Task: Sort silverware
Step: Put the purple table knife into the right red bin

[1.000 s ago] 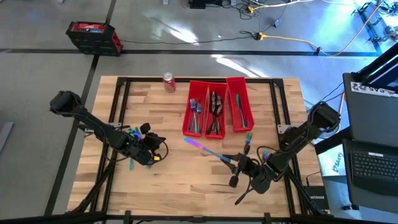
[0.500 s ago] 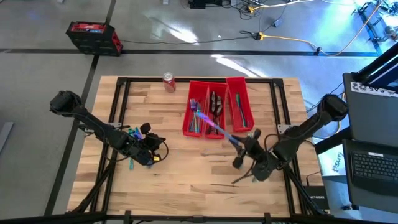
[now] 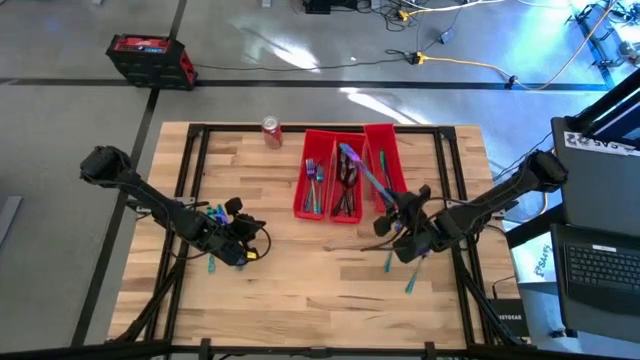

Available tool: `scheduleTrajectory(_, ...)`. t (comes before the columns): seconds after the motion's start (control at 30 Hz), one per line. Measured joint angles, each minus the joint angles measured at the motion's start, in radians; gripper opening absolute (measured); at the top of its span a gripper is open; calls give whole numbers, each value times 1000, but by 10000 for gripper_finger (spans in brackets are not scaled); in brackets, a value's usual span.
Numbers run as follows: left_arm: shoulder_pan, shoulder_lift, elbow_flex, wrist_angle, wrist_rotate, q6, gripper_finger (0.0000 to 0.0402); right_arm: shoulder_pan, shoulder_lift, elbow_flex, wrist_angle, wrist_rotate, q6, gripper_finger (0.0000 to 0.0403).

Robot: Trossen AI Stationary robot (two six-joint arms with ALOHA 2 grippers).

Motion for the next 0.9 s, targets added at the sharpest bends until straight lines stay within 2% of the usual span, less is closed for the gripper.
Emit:
scheduleTrajectory(0.27, 0, 0, 0, -6, 0, 6, 0, -94, 0, 0, -207, -4, 295, 57)
scheduleTrajectory(0.43, 0, 0, 0, -31, 0, -2, 0, -136, 1, -2, -300, -65, 416, 57)
scheduleTrajectory(0.57, 0, 0, 0, -31, -4, 1, 0, -154, 1, -41, -307, -122, 499, 57)
scheduleTrajectory(0.77, 0, 0, 0, -29, -19, -21, 0, -153, 2, -112, -304, -125, 636, 57)
scheduleTrajectory(0.9, 0, 0, 0, -29, -20, -21, 0, -153, 2, -155, -296, -169, 688, 57)
